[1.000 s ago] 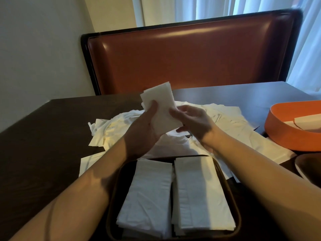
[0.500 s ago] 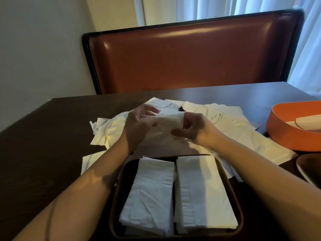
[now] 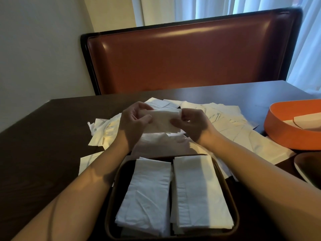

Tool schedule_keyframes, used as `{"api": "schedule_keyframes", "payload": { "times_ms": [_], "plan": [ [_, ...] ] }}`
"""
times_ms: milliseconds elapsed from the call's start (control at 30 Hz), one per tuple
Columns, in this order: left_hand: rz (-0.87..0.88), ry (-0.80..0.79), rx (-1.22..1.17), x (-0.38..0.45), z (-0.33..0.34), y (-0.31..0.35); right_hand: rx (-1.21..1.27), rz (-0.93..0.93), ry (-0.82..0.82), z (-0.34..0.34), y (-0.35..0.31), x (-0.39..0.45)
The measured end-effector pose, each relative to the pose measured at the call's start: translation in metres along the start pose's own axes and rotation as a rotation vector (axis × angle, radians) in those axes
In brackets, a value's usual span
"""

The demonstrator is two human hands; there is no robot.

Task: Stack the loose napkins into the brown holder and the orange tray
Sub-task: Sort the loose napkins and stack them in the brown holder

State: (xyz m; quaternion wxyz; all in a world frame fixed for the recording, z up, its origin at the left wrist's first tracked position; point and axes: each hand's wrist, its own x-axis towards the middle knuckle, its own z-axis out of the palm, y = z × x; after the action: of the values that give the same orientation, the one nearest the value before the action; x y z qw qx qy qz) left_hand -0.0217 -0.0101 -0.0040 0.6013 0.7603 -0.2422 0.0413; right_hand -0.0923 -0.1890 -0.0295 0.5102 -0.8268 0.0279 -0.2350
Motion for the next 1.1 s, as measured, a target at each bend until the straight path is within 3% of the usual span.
{"api": "schedule_keyframes", "payload": {
  "times_ms": [233, 333, 433, 500, 567, 633, 767, 900, 967, 1100],
  "plan": [
    [-0.073, -0.214, 0.152, 0.002, 0.004, -0.008, -0.169, 0.069, -0.134, 0.005, 0.01, 0.0],
    [-0.093, -0.201, 0.088, 0.005, 0.003, -0.008, -0.227, 0.049, -0.108, 0.008, 0.007, -0.002],
    [-0.074, -0.183, -0.059, 0.006, 0.001, -0.004, -0.039, 0.016, 0.069, 0.005, -0.005, -0.002],
    [-0.148, -0.229, -0.283, 0.005, -0.002, -0.001, 0.172, 0.034, 0.146, -0.004, -0.018, -0.003],
    [-0.285, -0.32, -0.515, 0.003, -0.004, 0.006, 0.365, 0.082, 0.113, -0.012, -0.027, -0.005],
    [-0.391, -0.431, -0.557, 0.0, -0.005, 0.011, 0.453, 0.097, 0.065, -0.017, -0.031, -0.007],
    [-0.56, -0.673, -0.617, -0.003, -0.007, 0.008, 0.347, -0.027, 0.006, -0.012, -0.036, -0.009],
    [-0.56, -0.983, -0.698, -0.003, -0.014, 0.007, 0.342, -0.105, -0.037, -0.004, -0.039, -0.012],
    [-0.53, -0.989, -0.712, -0.004, -0.013, 0.006, 0.332, -0.111, -0.026, -0.002, -0.039, -0.011],
    [-0.501, -0.76, -0.837, 0.0, -0.008, 0.004, 0.062, -0.056, 0.123, -0.005, -0.018, 0.0]
  ]
}}
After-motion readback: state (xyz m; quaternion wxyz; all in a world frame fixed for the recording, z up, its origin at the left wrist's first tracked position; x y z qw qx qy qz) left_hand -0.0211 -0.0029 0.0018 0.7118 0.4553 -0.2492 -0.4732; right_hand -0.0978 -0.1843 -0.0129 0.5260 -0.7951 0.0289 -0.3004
